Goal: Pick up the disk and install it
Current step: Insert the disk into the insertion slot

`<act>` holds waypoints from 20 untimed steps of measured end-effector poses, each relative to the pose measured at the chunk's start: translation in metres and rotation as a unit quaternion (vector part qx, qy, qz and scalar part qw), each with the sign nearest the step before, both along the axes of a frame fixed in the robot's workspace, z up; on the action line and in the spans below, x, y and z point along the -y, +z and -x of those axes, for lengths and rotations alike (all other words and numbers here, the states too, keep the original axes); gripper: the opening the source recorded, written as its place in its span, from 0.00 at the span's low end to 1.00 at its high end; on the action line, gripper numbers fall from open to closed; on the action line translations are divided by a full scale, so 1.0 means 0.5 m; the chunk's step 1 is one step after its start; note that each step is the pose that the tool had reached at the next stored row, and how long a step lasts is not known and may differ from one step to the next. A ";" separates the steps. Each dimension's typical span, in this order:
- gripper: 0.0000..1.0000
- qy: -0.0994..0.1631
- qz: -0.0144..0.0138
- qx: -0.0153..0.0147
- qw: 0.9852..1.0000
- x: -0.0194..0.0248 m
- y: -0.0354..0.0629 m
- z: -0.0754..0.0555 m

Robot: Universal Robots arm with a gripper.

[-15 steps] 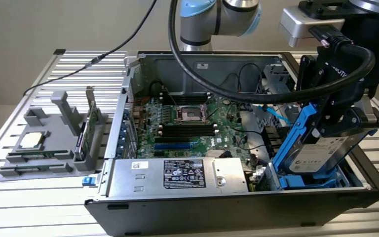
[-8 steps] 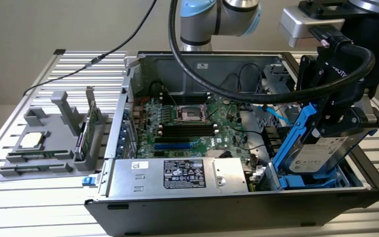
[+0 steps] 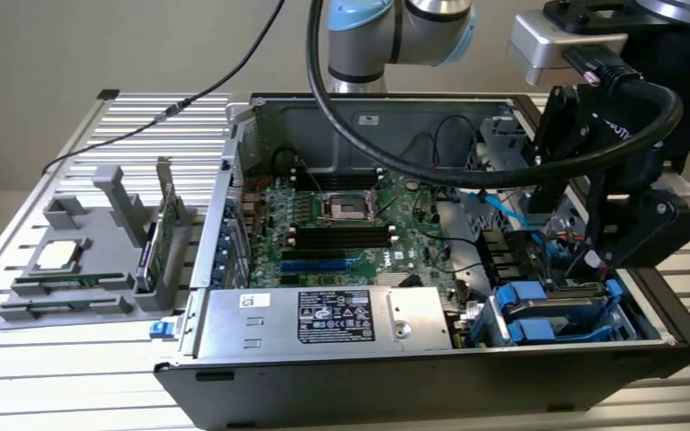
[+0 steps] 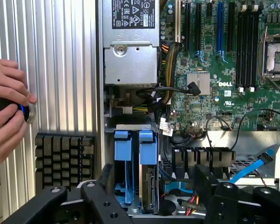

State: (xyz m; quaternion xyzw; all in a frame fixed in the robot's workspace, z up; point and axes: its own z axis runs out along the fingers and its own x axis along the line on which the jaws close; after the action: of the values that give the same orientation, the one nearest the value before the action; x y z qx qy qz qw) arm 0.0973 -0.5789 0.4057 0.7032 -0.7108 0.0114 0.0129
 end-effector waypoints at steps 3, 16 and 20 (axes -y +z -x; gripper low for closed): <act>0.98 0.000 0.000 0.000 1.000 0.0000 0.000 0.000; 0.60 0.000 0.000 0.000 1.000 0.0000 0.000 0.000; 0.42 0.000 0.000 0.000 1.000 0.0000 0.000 0.000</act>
State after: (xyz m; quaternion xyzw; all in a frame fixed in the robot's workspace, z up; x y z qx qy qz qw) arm 0.0973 -0.5789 0.4056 0.7032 -0.7108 0.0115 0.0130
